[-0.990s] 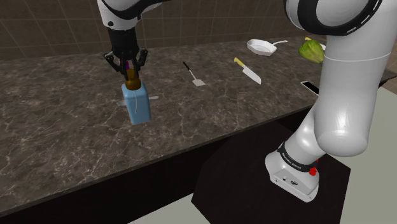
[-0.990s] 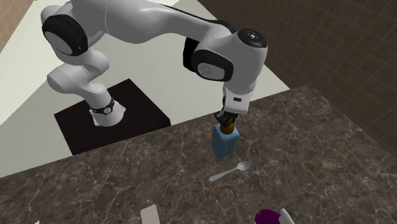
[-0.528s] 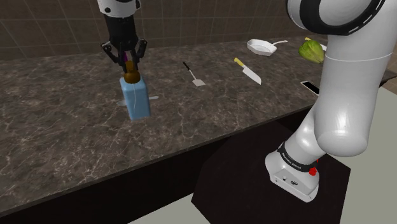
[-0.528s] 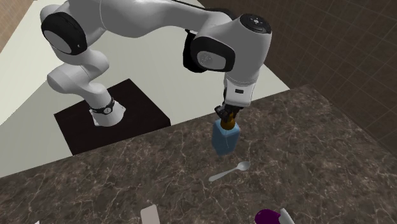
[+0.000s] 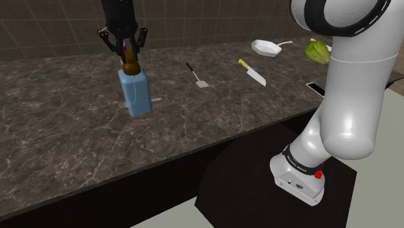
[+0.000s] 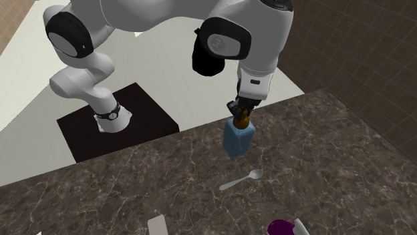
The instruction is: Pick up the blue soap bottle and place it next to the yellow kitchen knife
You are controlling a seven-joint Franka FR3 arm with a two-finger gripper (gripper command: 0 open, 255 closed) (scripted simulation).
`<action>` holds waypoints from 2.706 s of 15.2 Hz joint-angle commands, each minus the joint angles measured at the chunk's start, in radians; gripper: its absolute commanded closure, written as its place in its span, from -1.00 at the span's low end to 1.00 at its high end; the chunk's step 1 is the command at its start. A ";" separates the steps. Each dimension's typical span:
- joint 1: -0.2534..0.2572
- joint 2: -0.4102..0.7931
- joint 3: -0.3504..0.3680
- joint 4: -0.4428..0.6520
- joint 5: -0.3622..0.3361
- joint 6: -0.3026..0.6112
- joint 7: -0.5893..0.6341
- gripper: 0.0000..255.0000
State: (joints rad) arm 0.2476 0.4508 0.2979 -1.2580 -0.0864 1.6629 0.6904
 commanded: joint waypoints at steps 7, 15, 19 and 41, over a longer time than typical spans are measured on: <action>0.016 0.031 0.000 0.158 -0.007 -0.127 0.001 1.00; -0.130 -0.235 -0.030 -0.144 0.068 -0.086 -0.147 1.00; -0.187 -0.337 -0.061 -0.235 0.095 -0.095 -0.232 1.00; -0.425 -0.593 -0.325 -0.319 0.096 -0.276 -0.731 1.00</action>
State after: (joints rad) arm -0.1690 -0.1393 -0.0160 -1.5782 0.0121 1.3905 -0.0193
